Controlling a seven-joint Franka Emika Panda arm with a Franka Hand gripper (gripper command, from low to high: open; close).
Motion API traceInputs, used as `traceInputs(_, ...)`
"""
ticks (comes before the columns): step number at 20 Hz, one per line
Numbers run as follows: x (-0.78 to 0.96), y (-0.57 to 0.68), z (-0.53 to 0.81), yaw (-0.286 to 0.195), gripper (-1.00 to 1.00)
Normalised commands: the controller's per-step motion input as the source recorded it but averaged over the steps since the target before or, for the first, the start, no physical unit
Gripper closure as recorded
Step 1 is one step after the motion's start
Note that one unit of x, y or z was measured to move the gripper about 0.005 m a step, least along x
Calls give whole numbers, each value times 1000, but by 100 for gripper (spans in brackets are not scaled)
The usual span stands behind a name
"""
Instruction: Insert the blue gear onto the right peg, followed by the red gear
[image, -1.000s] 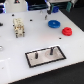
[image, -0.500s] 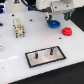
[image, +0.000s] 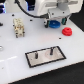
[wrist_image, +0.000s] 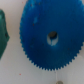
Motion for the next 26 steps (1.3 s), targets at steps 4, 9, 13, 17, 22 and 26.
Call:
traceInputs(4, -161, 0, -75, 0, 100)
traceInputs(9, -193, 7, -110, 0, 100)
traceInputs(13, -151, 4, -83, 0, 100)
traceInputs(17, -24, 3, -17, 0, 100)
traceInputs(22, 100, -9, 321, 0, 100)
traceInputs(26, 406, -32, 566, 0, 100)
